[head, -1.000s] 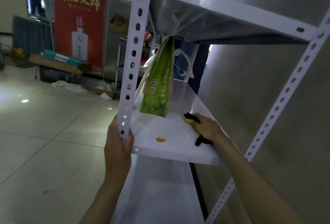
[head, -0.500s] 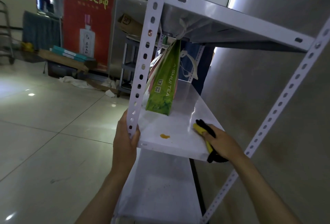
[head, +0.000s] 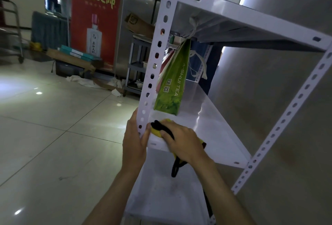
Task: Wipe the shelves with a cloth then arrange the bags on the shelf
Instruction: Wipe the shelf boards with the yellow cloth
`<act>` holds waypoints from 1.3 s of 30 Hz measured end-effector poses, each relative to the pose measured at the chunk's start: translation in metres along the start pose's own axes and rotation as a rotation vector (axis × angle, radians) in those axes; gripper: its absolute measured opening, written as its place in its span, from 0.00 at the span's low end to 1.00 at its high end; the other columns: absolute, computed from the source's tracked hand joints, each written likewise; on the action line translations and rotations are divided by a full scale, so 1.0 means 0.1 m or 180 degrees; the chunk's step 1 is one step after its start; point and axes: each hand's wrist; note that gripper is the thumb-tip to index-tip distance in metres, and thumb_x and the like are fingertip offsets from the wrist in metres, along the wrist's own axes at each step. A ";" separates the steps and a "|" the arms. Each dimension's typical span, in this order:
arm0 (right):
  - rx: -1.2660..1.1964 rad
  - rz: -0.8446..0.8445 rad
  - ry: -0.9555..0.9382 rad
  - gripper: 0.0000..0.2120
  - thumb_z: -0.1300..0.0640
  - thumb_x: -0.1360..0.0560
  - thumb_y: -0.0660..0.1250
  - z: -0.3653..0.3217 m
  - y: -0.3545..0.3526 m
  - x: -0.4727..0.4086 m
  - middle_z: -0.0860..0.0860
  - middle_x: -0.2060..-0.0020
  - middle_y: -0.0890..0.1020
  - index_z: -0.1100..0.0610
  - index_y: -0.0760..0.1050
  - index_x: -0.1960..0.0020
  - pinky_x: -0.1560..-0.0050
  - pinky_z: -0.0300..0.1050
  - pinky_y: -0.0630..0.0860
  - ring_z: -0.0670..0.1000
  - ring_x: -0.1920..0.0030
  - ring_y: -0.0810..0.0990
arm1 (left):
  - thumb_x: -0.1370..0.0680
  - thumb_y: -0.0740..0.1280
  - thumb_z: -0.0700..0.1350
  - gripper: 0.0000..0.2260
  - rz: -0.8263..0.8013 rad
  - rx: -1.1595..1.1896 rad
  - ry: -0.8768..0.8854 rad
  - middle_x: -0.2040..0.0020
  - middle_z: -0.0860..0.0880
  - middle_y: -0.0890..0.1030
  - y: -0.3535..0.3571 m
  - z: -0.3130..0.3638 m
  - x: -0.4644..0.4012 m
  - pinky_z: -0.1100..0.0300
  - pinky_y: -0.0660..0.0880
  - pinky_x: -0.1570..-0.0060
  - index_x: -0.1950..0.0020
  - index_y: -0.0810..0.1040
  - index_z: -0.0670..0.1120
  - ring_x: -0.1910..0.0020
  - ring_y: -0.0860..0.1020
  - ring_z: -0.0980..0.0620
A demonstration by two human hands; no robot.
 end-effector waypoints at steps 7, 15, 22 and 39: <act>-0.0198 0.0050 0.0100 0.19 0.45 0.18 0.64 0.27 -0.16 0.20 0.38 0.32 0.79 0.37 0.72 0.28 0.38 0.43 0.76 0.47 0.35 0.79 | 0.21 0.64 0.58 0.28 -0.0114 0.0055 -0.0011 0.36 0.49 0.75 -0.02 -0.03 -0.01 0.43 0.79 0.41 0.24 0.62 0.51 0.38 0.77 0.49; -0.0072 0.0418 0.0289 0.16 0.48 0.19 0.66 0.35 -0.14 0.29 0.41 0.41 0.84 0.38 0.75 0.32 0.48 0.44 0.78 0.49 0.44 0.83 | 0.21 0.63 0.58 0.27 0.0023 0.0053 -0.0018 0.35 0.50 0.75 -0.01 0.03 0.02 0.47 0.79 0.39 0.24 0.64 0.50 0.37 0.76 0.51; -0.0073 0.0293 -0.0215 0.14 0.50 0.18 0.64 -0.24 0.14 -0.16 0.44 0.41 0.84 0.42 0.75 0.33 0.46 0.51 0.79 0.51 0.43 0.82 | 0.19 0.62 0.56 0.25 0.0026 0.0043 0.0135 0.36 0.50 0.76 -0.01 -0.01 0.02 0.53 0.78 0.42 0.24 0.64 0.49 0.39 0.77 0.53; -0.0648 -0.0137 -0.0045 0.17 0.50 0.20 0.68 0.01 0.04 -0.34 0.41 0.36 0.82 0.39 0.76 0.32 0.36 0.47 0.76 0.49 0.36 0.79 | 0.20 0.67 0.39 0.27 -0.0030 -0.0170 0.0171 0.39 0.53 0.72 0.02 -0.12 0.02 0.56 0.75 0.46 0.23 0.62 0.48 0.42 0.75 0.53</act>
Point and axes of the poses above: each hand's wrist, its own x-axis away from the middle knuckle, its own y-axis out of the palm, z = x × y
